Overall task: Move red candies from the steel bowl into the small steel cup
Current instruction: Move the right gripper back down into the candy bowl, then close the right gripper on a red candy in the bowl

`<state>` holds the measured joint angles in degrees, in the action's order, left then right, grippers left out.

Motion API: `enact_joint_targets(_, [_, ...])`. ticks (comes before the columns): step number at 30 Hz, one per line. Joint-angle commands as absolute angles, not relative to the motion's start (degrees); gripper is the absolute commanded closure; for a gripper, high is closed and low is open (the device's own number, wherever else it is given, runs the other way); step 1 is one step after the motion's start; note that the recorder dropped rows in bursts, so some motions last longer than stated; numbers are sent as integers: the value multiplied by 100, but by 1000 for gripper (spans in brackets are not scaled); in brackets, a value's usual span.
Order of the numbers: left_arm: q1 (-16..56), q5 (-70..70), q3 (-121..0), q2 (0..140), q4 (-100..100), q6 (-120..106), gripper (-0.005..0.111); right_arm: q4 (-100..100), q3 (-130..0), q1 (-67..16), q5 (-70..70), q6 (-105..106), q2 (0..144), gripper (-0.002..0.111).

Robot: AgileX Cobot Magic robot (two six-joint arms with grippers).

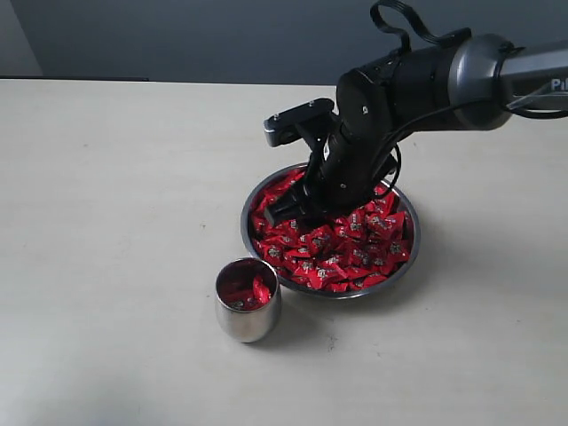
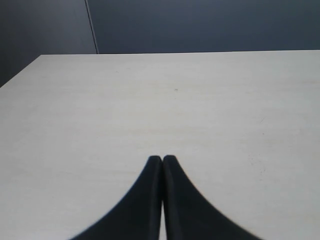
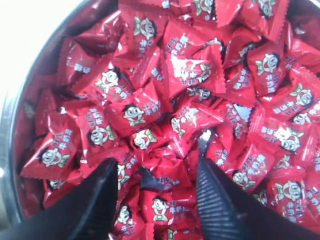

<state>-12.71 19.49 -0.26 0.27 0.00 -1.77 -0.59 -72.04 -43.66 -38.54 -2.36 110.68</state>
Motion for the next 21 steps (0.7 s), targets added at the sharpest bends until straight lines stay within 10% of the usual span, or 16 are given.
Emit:
enact_joint_targets(1, [-1244,1891,0,0,-35,-168,106,137,-7227,-4346,-3652,-185,11059,65])
enact_joint_targets(21, [-1244,1891,0,0,-35,-168,106,318,-7227,-4334,-3665,-196,11489,72])
